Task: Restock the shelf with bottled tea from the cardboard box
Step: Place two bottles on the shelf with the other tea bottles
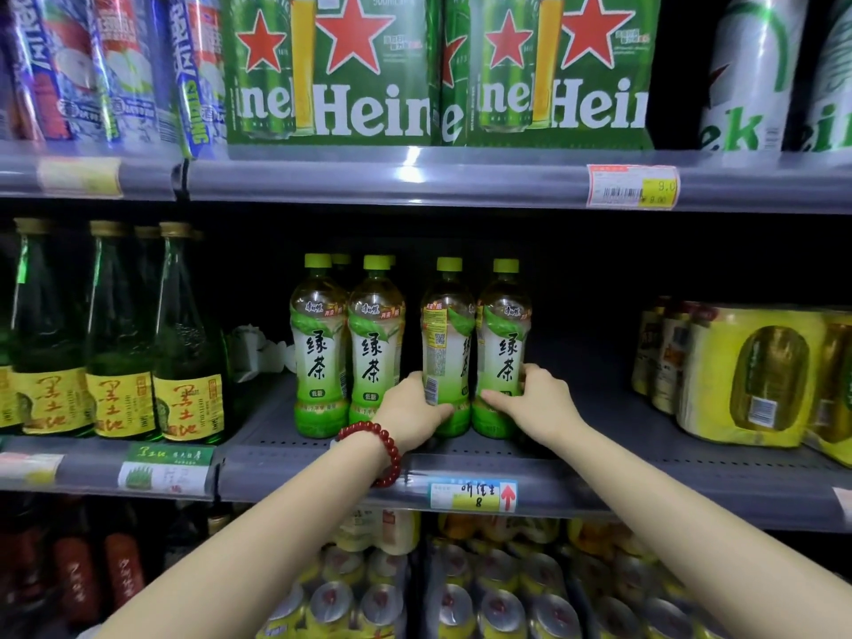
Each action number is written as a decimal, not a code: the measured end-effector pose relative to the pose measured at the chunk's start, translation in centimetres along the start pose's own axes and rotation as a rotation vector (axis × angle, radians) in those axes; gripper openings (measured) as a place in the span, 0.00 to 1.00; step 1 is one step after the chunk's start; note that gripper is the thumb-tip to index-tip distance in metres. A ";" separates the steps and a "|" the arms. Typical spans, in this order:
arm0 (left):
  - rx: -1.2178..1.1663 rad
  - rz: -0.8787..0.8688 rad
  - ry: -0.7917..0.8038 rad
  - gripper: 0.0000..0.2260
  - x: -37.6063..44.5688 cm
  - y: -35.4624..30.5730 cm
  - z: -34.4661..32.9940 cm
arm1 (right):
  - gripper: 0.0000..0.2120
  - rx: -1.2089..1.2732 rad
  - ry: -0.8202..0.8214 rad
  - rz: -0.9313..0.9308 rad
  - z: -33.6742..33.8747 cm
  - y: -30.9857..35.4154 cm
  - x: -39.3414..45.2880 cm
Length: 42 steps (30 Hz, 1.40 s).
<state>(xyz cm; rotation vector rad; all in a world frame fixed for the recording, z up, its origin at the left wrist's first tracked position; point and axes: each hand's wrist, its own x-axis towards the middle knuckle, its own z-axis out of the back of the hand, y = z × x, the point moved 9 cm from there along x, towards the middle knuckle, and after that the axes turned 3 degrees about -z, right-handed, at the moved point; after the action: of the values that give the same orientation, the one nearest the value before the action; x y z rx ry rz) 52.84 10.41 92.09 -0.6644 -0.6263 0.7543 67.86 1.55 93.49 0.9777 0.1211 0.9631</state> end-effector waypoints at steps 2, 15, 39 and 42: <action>0.004 -0.031 0.021 0.21 -0.6 -0.3 0.3 | 0.21 -0.074 0.023 -0.017 0.0 0.0 -0.3; 0.192 -0.127 -0.018 0.14 -3.7 0.2 5.4 | 0.16 -0.361 0.025 0.166 -1.5 6.2 -5.8; 0.535 0.797 -0.494 0.10 -33.6 25.4 28.0 | 0.12 -0.036 0.900 0.714 -36.8 24.0 -24.0; 0.508 0.875 -0.480 0.10 -36.8 29.9 28.5 | 0.12 -0.048 0.968 0.703 -41.7 24.2 -26.6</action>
<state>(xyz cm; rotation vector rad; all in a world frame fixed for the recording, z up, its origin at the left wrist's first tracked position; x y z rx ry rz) -0.66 7.19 78.44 -0.2511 -0.5259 1.8540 16.25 13.73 78.74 0.4186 0.5833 2.0275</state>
